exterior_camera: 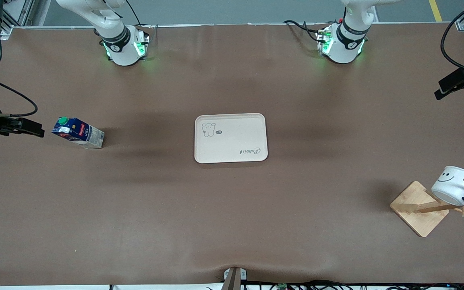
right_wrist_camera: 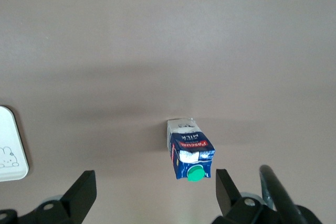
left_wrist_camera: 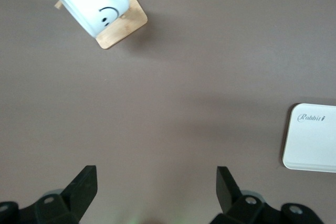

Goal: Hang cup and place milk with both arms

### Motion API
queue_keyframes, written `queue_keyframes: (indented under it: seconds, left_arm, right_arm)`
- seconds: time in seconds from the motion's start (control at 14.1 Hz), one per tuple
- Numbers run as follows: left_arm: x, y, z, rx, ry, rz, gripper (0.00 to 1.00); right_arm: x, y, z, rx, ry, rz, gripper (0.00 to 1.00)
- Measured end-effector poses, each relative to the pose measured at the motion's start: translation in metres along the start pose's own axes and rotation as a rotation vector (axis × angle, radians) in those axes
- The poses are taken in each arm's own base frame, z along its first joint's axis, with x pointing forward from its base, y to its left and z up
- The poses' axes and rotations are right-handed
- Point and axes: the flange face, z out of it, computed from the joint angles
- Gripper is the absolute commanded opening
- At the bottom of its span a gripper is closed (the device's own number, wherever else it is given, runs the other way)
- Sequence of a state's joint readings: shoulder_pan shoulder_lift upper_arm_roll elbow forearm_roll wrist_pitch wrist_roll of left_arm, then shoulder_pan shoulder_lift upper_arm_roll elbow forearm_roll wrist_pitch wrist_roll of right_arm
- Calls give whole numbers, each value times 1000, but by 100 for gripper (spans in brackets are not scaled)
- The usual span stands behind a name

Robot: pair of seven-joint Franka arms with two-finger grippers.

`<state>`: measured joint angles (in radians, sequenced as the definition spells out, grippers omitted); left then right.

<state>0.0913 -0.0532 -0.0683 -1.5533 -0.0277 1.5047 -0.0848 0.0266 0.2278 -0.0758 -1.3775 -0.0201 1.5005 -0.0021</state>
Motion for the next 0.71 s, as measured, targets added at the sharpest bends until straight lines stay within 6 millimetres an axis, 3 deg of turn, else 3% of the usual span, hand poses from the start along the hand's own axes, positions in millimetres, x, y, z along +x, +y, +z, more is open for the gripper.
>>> queue_keyframes:
  seconds: [0.14, 0.42, 0.49, 0.71]
  left_arm:
    - [-1, 12, 0, 11, 1, 22, 100]
    - [-2, 17, 0, 19, 2, 33, 100]
    - [-2, 17, 0, 19, 2, 33, 100]
    - [-2, 17, 0, 19, 2, 33, 100]
  right_arm:
    - [-1, -4, -26, -4, 58, -7, 100]
    - [-19, -14, -100, -44, 202, -23, 100]
    - [-29, -12, -111, -43, 196, -20, 100]
    - [-61, -6, -116, 9, 84, -33, 100]
